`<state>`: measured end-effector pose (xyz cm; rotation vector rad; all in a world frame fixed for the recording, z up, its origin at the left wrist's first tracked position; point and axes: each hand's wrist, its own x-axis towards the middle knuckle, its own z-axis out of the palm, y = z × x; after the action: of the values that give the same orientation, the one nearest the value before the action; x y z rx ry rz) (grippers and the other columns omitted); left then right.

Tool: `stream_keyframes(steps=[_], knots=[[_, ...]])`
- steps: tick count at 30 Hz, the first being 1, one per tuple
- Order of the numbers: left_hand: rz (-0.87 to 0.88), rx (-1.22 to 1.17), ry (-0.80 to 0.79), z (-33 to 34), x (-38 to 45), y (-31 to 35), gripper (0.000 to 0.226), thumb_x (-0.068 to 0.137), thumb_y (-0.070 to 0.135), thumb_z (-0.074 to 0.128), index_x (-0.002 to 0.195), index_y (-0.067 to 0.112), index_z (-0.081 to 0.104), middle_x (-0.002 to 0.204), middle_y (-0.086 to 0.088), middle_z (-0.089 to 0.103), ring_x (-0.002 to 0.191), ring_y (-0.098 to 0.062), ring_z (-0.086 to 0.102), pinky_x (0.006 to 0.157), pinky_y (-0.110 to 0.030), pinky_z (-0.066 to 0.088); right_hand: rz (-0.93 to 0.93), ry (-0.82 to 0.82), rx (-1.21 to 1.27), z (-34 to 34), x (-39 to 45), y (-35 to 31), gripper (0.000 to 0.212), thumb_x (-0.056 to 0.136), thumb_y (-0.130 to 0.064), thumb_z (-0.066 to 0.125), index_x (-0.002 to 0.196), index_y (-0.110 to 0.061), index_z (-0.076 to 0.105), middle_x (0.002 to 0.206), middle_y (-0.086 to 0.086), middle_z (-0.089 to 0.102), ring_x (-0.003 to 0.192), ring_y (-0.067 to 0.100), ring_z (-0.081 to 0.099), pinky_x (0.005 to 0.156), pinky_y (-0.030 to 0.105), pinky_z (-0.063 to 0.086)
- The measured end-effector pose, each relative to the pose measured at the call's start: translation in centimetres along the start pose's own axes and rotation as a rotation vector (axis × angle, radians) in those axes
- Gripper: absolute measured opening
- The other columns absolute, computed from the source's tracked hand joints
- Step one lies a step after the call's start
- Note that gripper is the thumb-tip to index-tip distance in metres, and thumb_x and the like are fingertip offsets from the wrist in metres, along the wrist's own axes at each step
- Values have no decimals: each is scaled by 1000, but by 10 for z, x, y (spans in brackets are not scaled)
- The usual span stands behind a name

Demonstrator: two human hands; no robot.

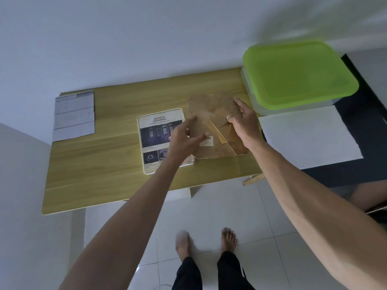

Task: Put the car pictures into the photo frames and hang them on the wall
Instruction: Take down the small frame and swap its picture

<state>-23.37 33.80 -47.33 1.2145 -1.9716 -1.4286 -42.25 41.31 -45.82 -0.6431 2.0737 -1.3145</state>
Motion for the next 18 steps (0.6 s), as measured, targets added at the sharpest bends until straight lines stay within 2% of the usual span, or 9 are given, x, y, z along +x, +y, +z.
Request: stream_keyframes(steps=[3, 5, 6, 10, 14, 18], knots=[[-78, -146, 38, 23, 9, 5, 78, 74, 8, 86, 144, 13, 53, 129, -4, 65, 106, -17, 69, 91, -37, 59, 34, 26, -1, -15, 4, 4, 76, 75, -9, 70, 146, -26, 52, 125, 0, 68, 102, 11, 67, 82, 22, 54], [-133, -180, 54, 35, 13, 4, 81, 73, 5, 85, 146, 14, 49, 130, -4, 65, 109, -17, 68, 93, -39, 58, 85, 27, -50, -24, 6, 8, 73, 76, -9, 73, 144, -28, 53, 102, 2, 69, 91, 15, 66, 81, 30, 52], [-152, -174, 61, 40, 14, 3, 84, 73, 5, 85, 148, 15, 47, 131, -4, 64, 110, -17, 67, 94, -39, 58, 97, 17, -74, -28, 7, 12, 72, 77, -9, 75, 143, -27, 54, 101, 2, 68, 92, 17, 66, 84, 32, 53], [-185, -26, 96, 57, 16, -3, 90, 73, 11, 86, 151, 18, 42, 132, -2, 60, 116, -20, 62, 100, -41, 53, 90, -40, -184, -31, 8, 29, 67, 77, -13, 81, 140, -18, 59, 130, 3, 66, 118, 17, 61, 102, 30, 48], [-196, 182, 87, 64, 19, -7, 88, 75, 19, 86, 151, 17, 42, 135, -11, 56, 124, -26, 53, 104, -38, 45, 116, -63, -299, -24, 16, 48, 73, 74, -23, 81, 143, -20, 56, 136, 4, 63, 124, 20, 59, 108, 36, 46], [-185, 389, 71, 71, 20, -3, 77, 81, 17, 80, 149, 18, 42, 132, -17, 50, 119, -33, 53, 100, -37, 44, 92, -26, -482, -15, 13, 58, 67, 84, -30, 74, 147, -25, 50, 140, 9, 55, 128, 27, 53, 108, 36, 44]])
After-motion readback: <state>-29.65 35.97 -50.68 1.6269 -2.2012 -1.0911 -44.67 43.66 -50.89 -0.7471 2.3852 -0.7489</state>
